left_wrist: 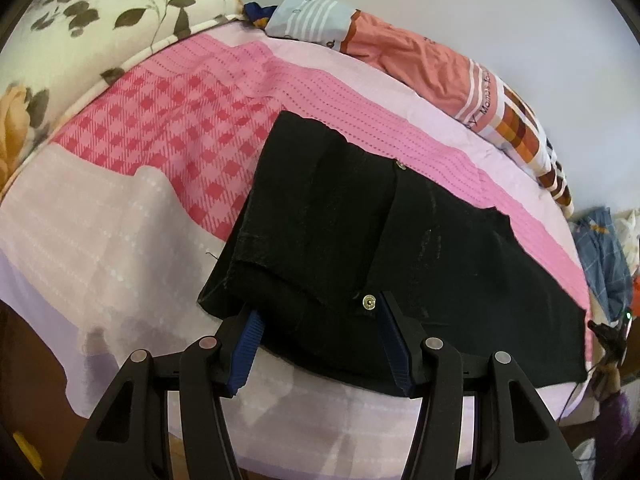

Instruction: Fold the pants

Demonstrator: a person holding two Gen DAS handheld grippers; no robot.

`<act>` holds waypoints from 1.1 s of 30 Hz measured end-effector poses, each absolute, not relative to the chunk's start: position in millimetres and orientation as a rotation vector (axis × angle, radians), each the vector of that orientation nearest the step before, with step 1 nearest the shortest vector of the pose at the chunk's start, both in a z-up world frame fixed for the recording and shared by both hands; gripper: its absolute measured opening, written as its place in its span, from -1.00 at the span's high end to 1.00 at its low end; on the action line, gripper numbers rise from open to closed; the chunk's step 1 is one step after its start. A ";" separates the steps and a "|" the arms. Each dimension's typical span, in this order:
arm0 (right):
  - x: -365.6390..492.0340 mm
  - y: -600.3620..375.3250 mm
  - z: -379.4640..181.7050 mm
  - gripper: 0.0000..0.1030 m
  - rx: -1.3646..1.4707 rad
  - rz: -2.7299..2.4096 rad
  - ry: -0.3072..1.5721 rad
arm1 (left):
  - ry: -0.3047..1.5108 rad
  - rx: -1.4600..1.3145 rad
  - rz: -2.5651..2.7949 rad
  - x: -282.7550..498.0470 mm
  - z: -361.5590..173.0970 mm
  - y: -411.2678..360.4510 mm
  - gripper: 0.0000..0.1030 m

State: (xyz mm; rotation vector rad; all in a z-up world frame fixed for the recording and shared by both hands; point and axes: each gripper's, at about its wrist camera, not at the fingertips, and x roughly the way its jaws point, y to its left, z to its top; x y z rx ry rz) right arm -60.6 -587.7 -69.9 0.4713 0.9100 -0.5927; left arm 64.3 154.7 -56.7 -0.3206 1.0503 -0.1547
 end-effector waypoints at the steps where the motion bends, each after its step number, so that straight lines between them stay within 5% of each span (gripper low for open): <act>1: -67.8 -584.2 -55.1 0.85 0.482 -0.614 0.859 | 1.032 -0.340 -0.163 61.9 -54.3 155.5 -0.08; 4: -65.0 -552.5 -13.6 0.71 0.569 -0.415 0.700 | 0.964 -0.361 -0.186 56.5 -44.0 152.2 -0.08; 6: -39.1 -508.6 2.1 -0.10 0.562 -0.191 0.710 | 0.938 -0.332 -0.186 55.4 -39.5 143.8 -0.09; 8: -4.8 -449.1 14.6 -0.29 0.508 0.020 0.721 | 0.916 -0.298 -0.193 56.1 -36.6 134.1 -0.11; 16: 129.4 -217.2 -32.3 -0.22 0.147 0.510 0.941 | 0.867 -0.265 -0.146 58.7 -41.0 137.5 -0.16; 22: 166.9 -174.2 -57.2 -0.20 0.042 0.545 0.992 | 0.857 -0.266 -0.120 63.9 -47.8 151.0 -0.16; 27: 181.0 -172.3 -71.9 0.32 0.056 0.606 1.068 | 0.805 -0.278 -0.055 57.9 -39.6 159.9 -0.16; 33: 193.9 -155.4 -91.9 0.43 0.017 0.621 1.143 | 0.677 -0.183 -0.036 53.7 -8.8 146.5 -0.27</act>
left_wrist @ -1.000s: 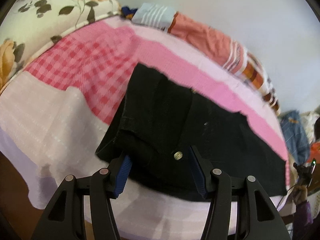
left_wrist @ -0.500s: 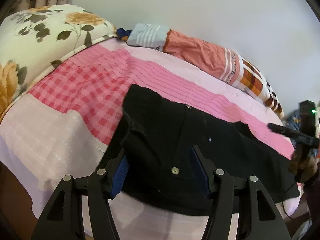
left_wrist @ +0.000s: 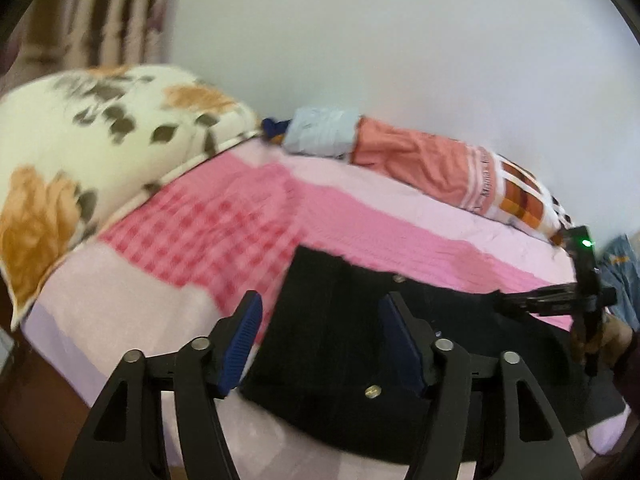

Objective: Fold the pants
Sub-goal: 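Release the trousers with the left gripper and lift both grippers away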

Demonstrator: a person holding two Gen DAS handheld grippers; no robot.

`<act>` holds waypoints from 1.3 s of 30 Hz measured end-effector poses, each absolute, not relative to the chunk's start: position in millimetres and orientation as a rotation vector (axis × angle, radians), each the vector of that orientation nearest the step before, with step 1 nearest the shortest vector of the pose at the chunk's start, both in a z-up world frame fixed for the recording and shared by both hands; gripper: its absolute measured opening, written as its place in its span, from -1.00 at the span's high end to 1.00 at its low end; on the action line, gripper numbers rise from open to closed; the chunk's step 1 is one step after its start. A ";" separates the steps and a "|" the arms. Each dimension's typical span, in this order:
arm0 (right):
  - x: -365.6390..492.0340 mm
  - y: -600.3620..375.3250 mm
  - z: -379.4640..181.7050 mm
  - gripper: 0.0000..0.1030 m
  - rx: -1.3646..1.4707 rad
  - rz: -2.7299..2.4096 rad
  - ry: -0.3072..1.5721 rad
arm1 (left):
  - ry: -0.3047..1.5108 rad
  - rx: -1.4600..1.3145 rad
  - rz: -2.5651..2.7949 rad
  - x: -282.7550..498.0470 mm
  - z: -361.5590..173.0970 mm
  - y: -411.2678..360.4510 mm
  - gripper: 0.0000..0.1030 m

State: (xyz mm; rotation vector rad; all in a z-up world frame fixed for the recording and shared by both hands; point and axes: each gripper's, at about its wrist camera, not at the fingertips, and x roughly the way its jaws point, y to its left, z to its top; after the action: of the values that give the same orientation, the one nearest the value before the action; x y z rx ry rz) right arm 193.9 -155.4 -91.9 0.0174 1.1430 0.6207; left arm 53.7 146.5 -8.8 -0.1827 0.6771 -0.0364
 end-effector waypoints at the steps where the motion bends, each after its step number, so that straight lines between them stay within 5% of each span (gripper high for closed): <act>1: 193.6 -152.3 -93.1 0.52 0.021 0.640 1.153 | 0.682 -0.161 -0.047 57.1 -9.2 142.6 -0.27; 5: 188.2 -146.9 -91.3 0.80 -0.014 0.647 1.127 | 0.733 -0.057 -0.090 77.2 -30.3 122.9 -0.28; 12: 202.6 -173.8 -92.5 0.90 0.170 0.592 1.055 | 0.839 -0.103 -0.052 103.9 -74.3 134.5 -0.29; 18: 213.4 -177.8 -109.7 0.92 0.220 0.549 1.056 | 0.877 -0.278 -0.026 109.6 -95.2 164.8 -0.69; 22: 214.8 -178.3 -110.3 0.90 0.222 0.542 1.055 | 0.857 -0.223 -0.009 107.2 -93.7 156.9 -0.70; 23: 216.2 -182.3 -111.4 0.73 0.253 0.543 1.059 | 0.850 -0.211 -0.006 107.0 -92.6 155.6 -0.70; 31: 197.3 -204.3 -69.3 0.71 0.363 0.505 0.908 | 0.859 -0.212 -0.005 109.6 -91.3 157.5 -0.70; 36: 201.3 -165.1 -99.9 0.78 0.247 0.556 1.098 | 0.853 -0.198 0.001 109.2 -90.7 157.6 -0.75; 39: 201.0 -198.4 -103.8 0.70 0.493 0.532 1.112 | 0.856 -0.158 0.013 106.7 -85.8 154.8 -0.75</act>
State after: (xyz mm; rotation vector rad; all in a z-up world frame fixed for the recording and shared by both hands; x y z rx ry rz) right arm 201.0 -198.4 -103.8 0.4927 1.1119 0.5324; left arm 106.7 154.8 -85.8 -0.1584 0.8562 0.0129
